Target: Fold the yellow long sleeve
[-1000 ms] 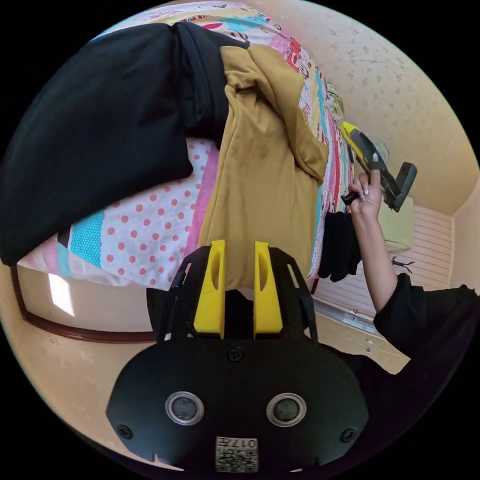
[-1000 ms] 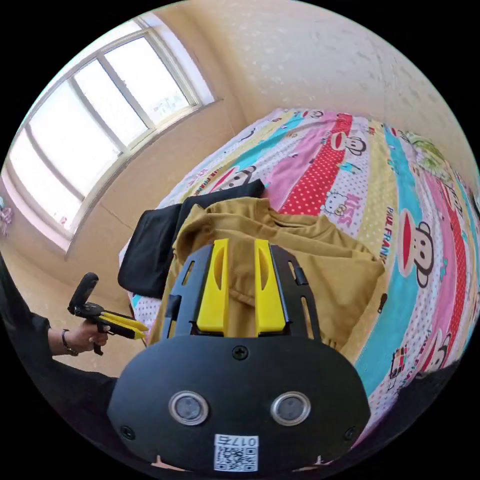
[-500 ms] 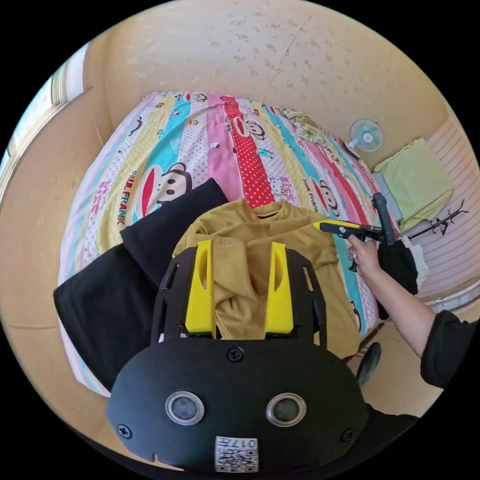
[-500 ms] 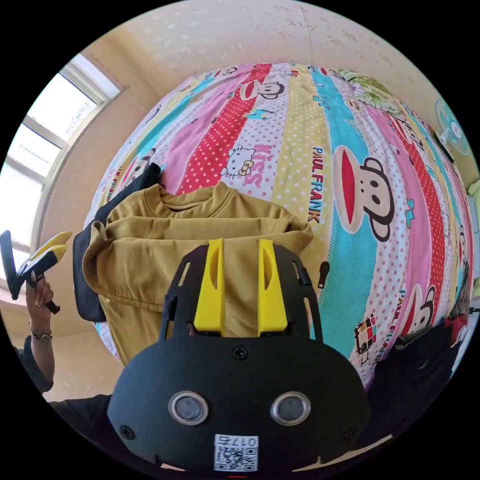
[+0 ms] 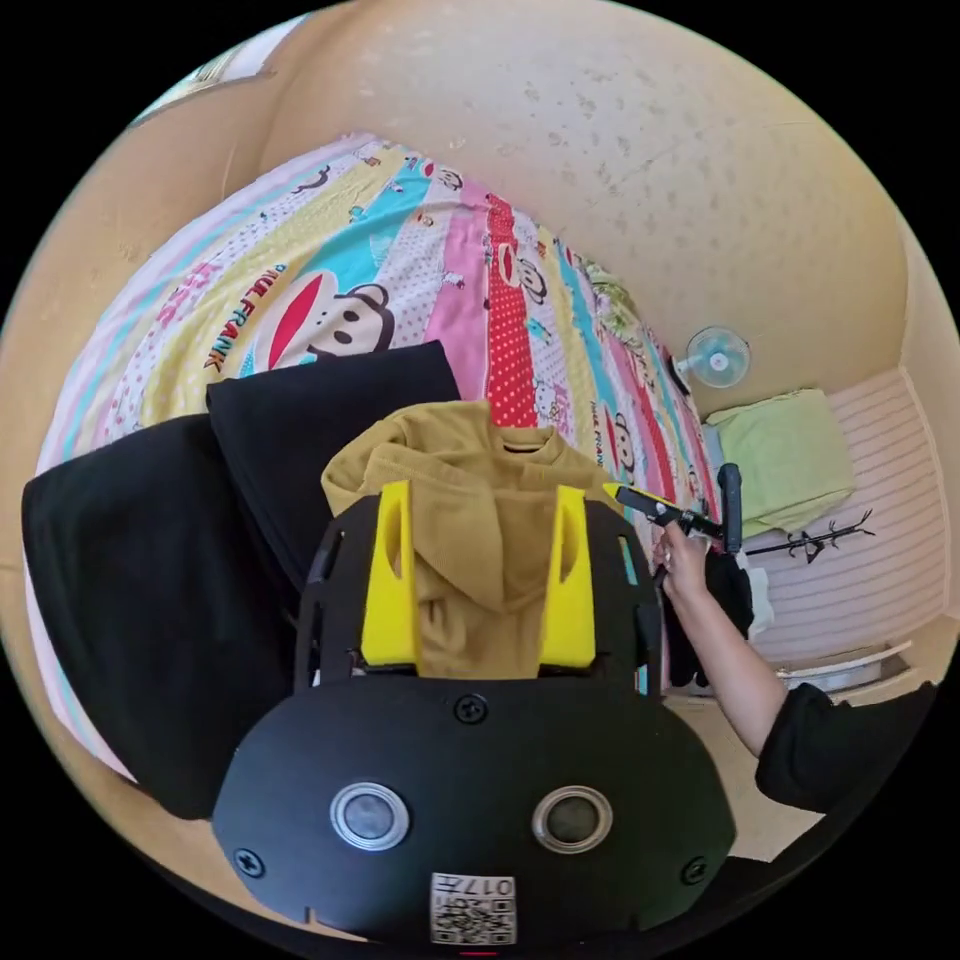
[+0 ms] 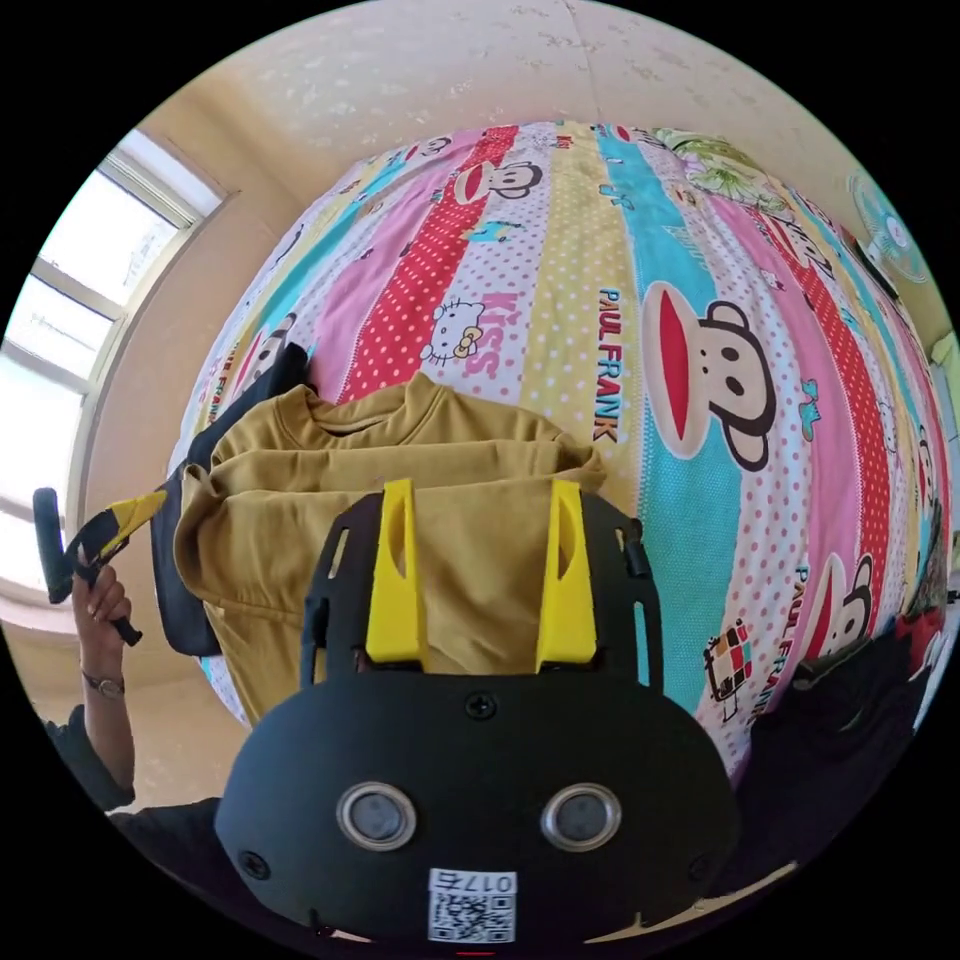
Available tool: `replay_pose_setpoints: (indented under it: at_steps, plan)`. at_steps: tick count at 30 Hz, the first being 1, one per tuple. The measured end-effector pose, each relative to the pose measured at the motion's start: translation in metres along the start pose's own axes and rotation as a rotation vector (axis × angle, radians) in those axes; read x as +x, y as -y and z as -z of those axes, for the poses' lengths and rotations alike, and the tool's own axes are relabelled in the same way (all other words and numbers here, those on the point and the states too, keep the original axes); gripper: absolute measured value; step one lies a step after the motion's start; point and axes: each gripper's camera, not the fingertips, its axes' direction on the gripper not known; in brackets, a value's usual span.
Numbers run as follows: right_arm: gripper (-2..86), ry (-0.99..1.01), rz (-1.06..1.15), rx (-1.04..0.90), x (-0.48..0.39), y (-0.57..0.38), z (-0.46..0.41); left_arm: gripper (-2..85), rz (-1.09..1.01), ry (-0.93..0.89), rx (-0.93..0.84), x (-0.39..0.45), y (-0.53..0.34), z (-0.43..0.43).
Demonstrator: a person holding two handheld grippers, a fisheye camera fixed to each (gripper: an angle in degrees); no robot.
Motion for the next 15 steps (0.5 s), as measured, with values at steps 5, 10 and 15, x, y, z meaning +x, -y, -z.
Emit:
replay_pose_setpoints:
  at_steps: [5,10,15]
  plan:
    - [5.1,-0.104,0.013,0.033,-0.005,-0.004,0.022,4.5,-0.023,0.184,-0.006,0.026,-0.001,-0.023]
    - [4.7,-0.086,-0.069,0.148,0.025,0.006,0.074,2.3,0.093,0.042,0.17,-0.024,0.0,0.016]
    - [8.6,0.018,-0.102,0.032,0.066,0.007,0.074,5.1,0.39,-0.018,-0.001,-0.112,-0.031,-0.028]
